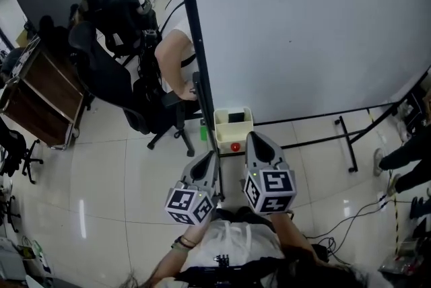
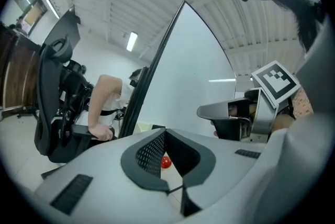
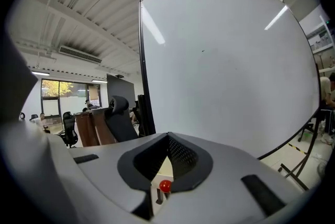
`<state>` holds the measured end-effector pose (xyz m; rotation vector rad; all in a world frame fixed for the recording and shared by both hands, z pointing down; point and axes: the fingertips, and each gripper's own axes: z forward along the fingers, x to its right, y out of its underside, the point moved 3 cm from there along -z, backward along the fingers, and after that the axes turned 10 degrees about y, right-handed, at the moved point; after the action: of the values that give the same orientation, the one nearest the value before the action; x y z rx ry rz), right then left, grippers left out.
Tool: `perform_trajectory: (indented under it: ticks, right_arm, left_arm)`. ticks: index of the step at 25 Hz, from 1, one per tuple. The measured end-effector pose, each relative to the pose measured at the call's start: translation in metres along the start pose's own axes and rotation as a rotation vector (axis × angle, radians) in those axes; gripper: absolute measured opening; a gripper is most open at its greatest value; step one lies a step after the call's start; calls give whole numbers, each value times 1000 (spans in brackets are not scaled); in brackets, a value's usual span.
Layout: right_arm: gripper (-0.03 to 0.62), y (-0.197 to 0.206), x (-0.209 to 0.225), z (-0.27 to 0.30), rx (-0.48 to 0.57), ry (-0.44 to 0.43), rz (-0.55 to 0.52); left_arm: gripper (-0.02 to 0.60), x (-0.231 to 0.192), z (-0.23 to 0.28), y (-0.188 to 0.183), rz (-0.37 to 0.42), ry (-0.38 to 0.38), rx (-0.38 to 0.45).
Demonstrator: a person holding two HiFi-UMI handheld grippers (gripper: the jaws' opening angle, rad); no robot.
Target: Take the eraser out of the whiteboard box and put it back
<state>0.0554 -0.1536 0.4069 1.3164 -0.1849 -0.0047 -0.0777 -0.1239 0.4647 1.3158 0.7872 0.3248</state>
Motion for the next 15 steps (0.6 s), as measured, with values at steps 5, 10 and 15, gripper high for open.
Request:
perform_trajectory:
  ticks: [5,10,15]
  right_arm:
    - [17,-5,2,0,15,0,-11]
    - [17,-5,-2,0,10,-13,-24]
    - [17,-6,-5,1,4,-26,-37]
  left_arm:
    - [-14,1,0,-1,3,-4,1]
    - [-14,-6,-6,-2,-1,-33,12]
    - [-14,-9,-9,-3,-1,-43,17]
